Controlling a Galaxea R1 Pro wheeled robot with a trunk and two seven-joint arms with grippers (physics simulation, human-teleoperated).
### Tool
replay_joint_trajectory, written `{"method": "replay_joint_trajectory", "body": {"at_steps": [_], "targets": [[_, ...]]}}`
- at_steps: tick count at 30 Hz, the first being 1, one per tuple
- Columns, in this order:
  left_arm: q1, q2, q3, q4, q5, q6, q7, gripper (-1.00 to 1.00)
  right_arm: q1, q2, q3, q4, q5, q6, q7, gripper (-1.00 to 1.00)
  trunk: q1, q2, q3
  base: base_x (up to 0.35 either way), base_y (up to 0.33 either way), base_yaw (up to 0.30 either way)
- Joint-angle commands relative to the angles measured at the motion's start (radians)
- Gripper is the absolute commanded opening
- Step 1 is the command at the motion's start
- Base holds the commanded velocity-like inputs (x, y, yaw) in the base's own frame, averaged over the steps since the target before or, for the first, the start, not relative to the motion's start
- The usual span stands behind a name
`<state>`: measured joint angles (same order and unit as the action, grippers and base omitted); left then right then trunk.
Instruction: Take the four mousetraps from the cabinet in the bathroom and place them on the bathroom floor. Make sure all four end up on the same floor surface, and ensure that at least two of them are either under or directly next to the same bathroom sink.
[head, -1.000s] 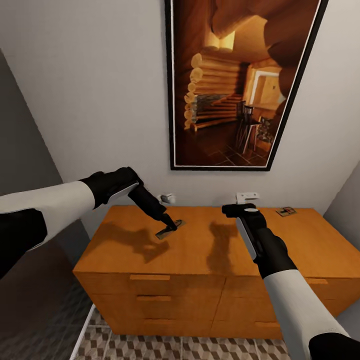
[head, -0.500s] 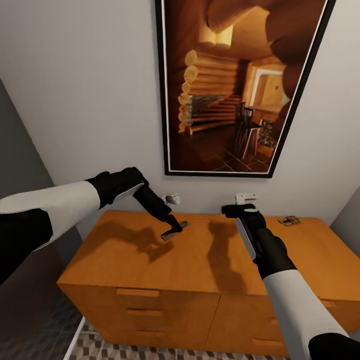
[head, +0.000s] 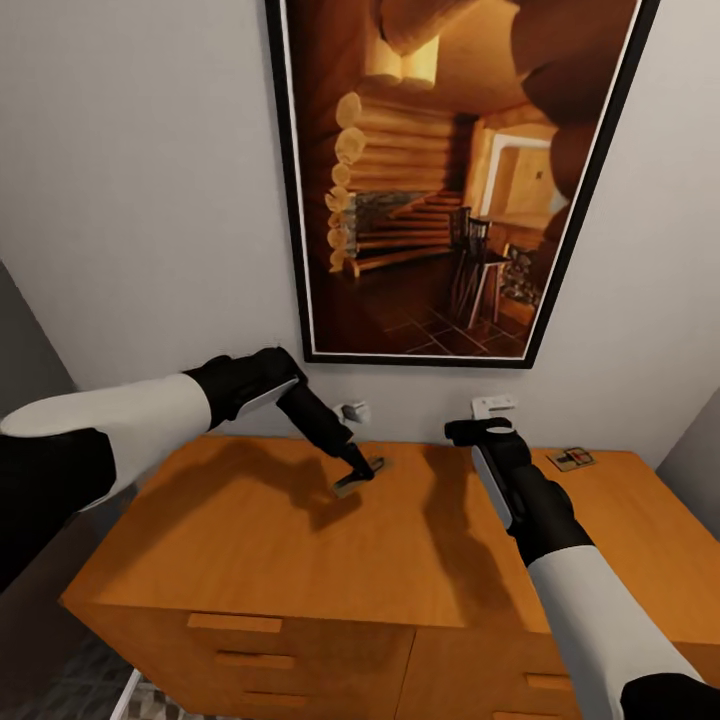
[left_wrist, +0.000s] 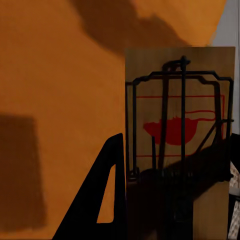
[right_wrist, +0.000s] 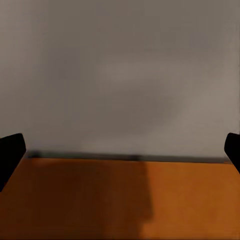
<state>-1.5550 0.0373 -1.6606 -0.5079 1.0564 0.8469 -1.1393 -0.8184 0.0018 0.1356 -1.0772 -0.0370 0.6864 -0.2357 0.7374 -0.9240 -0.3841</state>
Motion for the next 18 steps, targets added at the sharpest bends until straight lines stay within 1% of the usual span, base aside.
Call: {"method": "replay_joint_trajectory", "body": {"at_steps": [1,6,9,11,13,18], "targets": [[0.004,-0.002,-0.005,-0.002,0.006,0.004,0.001,-1.00,-0.001,-0.001,0.002,0.005,-0.004,0.005,-0.006,1.00,0.000,-0.001,-0.001,0.000,0.000,0.000],[0.032,-0.025,0.000,-0.004,0.003,0.002,0.003,-1.00,0.028,-0.027,0.001,0.033,0.011,0.033,-0.004,1.00,0.000,-0.001,-0.001,0.000,0.000,0.000],[0.049,-0.040,0.001,-0.002,0.003,0.000,0.004,-1.00,0.045,-0.034,-0.004,0.050,0.010,0.049,-0.004,1.00,0.000,-0.001,-0.001,-0.007,0.000,0.000],[0.060,-0.044,0.001,-0.003,0.003,0.000,0.003,-1.00,0.056,-0.037,-0.006,0.061,0.009,0.061,-0.004,1.00,0.000,-0.001,-0.001,-0.014,0.000,0.000],[0.072,-0.047,0.001,-0.004,0.004,0.000,0.003,-1.00,0.063,-0.042,-0.008,0.060,0.006,0.069,-0.003,1.00,0.000,-0.001,-0.001,-0.006,0.000,0.000],[0.100,-0.058,0.011,-0.009,0.006,0.003,-0.001,-1.00,0.064,-0.050,-0.036,0.041,-0.019,0.092,0.010,1.00,0.000,-0.001,-0.001,-0.002,0.000,0.000]]}}
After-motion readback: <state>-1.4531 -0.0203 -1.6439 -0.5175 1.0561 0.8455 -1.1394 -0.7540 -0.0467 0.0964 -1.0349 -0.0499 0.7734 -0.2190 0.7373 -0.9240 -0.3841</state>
